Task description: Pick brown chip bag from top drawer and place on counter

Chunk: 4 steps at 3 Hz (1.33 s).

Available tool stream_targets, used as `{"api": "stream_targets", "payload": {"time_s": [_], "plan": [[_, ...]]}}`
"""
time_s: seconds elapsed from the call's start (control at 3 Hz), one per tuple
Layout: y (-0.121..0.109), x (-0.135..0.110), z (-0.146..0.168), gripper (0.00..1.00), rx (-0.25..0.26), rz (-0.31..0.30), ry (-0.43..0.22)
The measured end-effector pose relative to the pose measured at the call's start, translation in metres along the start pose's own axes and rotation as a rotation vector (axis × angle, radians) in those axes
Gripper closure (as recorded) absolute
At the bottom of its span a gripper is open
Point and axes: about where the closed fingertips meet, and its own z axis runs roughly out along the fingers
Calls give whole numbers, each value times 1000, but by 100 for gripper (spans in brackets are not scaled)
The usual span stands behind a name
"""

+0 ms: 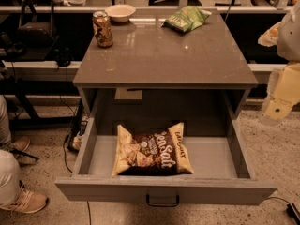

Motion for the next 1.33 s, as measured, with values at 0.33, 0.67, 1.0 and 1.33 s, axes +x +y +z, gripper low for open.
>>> {"api": "stream_targets", "payload": {"time_s": [0.33,0.67,1.0,1.33], "plan": [[0,0,0,0,0,0,0],[7,-10,38,0,-75,16,-62],[24,-37,104,0,-193,31,-152],[47,-77,186,0,-282,51,-221]]}}
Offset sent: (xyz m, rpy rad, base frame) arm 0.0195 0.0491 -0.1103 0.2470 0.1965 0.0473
